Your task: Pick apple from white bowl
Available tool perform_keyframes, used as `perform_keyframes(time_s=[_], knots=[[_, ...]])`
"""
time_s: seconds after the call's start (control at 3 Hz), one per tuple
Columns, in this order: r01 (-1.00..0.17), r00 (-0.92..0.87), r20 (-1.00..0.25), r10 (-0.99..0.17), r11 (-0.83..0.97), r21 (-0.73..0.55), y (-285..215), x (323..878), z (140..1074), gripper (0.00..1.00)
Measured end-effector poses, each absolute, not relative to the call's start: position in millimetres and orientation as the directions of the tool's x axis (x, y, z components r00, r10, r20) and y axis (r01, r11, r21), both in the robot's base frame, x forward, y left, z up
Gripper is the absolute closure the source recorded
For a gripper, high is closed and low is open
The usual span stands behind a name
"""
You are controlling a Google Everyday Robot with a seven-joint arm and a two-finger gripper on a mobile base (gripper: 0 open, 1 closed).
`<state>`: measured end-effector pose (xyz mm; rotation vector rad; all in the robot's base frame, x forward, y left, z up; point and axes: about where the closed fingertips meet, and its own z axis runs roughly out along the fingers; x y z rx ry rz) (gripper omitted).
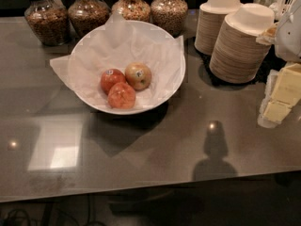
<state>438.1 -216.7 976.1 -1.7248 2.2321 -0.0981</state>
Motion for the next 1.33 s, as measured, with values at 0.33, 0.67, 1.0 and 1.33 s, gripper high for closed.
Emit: perform_keyframes(time_s=[0.33,0.67,1.0,1.33], knots=[[-0.931,-0.221,-0.207,-0.953,0.269,-0.245,-216.6,438.2,976.1,0.00],[-0.934,-0.196,-0.218,-0.956,0.250,-0.254,-208.9,446.1,975.4,0.00],[-0.955,-0.085,-0.258,-0.963,0.152,-0.255,-174.0,469.3,972.3,0.00],[-0.955,-0.085,-0.258,-0.963,0.152,-0.255,-174.0,469.3,972.3,0.00]])
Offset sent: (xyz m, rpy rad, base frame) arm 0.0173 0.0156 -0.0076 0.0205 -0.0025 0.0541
